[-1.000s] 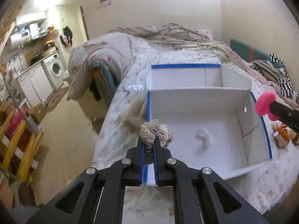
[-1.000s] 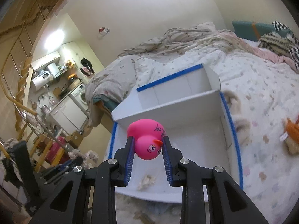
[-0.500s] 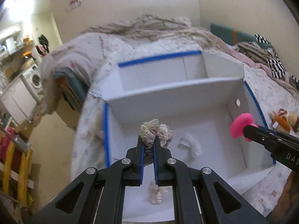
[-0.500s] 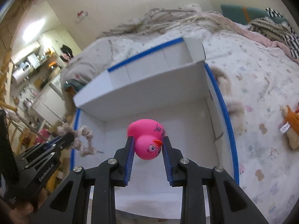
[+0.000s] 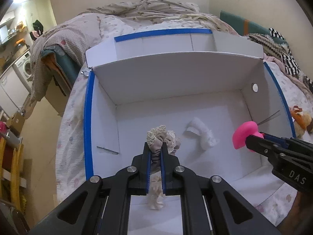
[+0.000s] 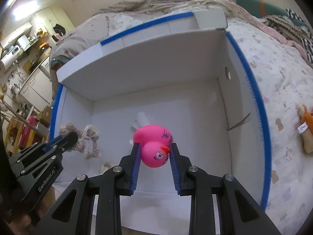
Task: Organize soft objects
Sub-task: 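Carry the scrunchie and duck into the box and open both tools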
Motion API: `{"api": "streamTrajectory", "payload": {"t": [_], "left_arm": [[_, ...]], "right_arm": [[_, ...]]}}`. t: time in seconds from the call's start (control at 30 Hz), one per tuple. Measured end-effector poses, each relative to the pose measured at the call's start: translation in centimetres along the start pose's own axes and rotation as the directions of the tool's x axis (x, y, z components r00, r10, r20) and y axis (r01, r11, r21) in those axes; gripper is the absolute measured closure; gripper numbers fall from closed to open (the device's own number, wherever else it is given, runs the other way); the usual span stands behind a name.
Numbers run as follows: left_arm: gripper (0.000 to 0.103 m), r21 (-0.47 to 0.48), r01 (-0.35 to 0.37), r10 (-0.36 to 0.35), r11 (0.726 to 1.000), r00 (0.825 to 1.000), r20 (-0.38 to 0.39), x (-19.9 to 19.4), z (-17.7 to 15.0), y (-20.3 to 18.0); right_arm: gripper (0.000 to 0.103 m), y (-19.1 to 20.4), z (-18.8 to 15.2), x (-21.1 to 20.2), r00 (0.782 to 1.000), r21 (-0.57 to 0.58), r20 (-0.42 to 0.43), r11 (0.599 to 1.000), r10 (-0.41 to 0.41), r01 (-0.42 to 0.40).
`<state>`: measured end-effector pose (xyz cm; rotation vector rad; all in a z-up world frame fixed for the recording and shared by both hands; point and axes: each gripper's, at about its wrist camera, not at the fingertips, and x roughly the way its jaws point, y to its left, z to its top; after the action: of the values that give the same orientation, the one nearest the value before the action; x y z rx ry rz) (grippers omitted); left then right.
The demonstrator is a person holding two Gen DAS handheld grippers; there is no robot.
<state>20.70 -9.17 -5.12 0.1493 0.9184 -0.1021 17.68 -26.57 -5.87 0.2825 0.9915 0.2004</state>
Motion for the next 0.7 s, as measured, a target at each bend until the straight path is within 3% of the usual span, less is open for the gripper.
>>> {"api": "streamTrajectory", "payload": {"t": [0.3,0.43,0.5,0.63,0.7], "left_arm": [[0.094,-0.010,-0.018,0.017,1.000,1.000,-0.024,0.56,-0.02,0.45],[0.087,-0.014,-0.016,0.015,1.000,0.999,-0.041,0.88,-0.01,0.44],[0.079,-0.007,-0.026,0.025,1.000,0.999,-0.041,0.86,-0.16,0.35],[0.044,0.000,-0.053,0.053,0.999,0.998,-0.028,0.53,-0.30,0.29],[0.040,-0.011,-0.064,0.064,0.998,0.998,-0.004,0.13,-0.22,0.50]], "right_arm": [[0.072,0.33,0.09,0.75,0.999,-0.012,-0.031,1.000,-0.022,0.022],[0.072,0.23,-0.09,0.95,0.998,-0.012,-0.047,0.999,-0.033,0.033],[0.072,0.28,-0.17,0.98,0.998,-0.018,-0.050,0.999,-0.038,0.037],[0.072,0.48,-0.16,1.04,0.998,-0.023,-0.051,0.999,-0.043,0.042],[0.072,0.55,-0.11,1.05,0.998,-0.023,-0.050,0.999,-0.043,0.042]]}}
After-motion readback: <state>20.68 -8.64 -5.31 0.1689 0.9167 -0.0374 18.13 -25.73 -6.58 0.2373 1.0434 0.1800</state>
